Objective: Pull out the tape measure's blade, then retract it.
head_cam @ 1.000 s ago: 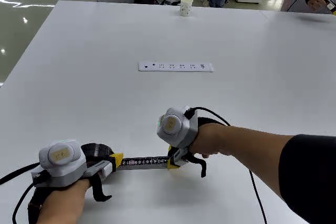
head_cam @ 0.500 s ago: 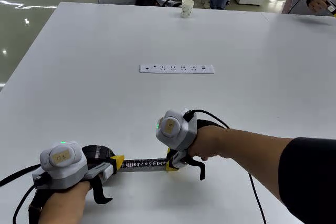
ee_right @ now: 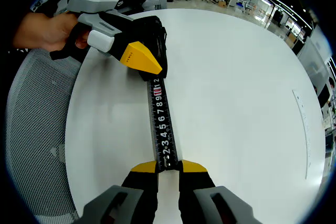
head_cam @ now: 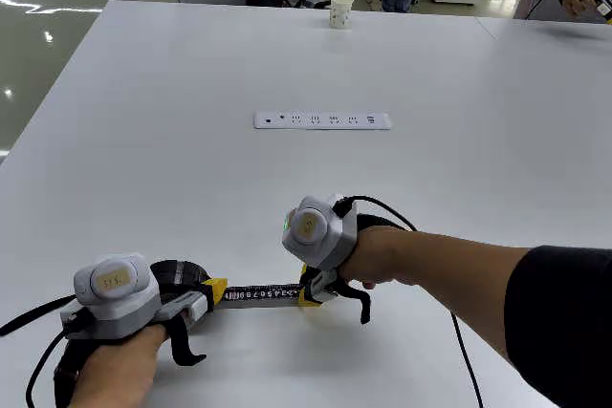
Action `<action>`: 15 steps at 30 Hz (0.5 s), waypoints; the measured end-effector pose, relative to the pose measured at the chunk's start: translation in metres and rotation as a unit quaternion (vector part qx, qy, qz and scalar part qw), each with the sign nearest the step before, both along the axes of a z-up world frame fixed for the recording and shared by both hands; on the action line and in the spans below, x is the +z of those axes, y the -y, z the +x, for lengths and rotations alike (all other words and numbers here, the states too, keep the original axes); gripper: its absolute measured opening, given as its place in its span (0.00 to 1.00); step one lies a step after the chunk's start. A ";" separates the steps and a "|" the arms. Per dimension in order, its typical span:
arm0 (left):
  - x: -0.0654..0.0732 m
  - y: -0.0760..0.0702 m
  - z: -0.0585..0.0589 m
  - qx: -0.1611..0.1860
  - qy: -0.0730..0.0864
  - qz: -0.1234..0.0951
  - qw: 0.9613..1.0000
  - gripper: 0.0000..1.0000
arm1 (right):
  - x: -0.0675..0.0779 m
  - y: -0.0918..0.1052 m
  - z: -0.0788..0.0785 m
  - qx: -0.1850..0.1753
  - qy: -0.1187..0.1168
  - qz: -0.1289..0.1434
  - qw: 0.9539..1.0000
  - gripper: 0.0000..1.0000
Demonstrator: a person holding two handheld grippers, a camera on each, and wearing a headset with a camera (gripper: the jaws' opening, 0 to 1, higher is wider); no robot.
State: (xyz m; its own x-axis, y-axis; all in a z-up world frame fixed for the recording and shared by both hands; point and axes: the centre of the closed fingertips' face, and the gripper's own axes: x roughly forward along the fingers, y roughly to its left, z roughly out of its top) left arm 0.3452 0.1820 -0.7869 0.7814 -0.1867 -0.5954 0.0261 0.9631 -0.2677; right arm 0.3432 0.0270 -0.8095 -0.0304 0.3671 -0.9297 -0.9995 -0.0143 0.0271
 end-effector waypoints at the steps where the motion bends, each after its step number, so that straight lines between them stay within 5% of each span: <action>1: 0.000 0.000 0.000 0.000 0.000 0.000 1.000 0.65 | 0.000 -0.001 0.000 0.000 0.000 0.001 1.000 0.11; 15: -0.001 0.000 0.000 0.000 -0.001 0.000 1.000 0.65 | 0.000 -0.006 -0.001 0.006 0.000 0.009 1.000 0.10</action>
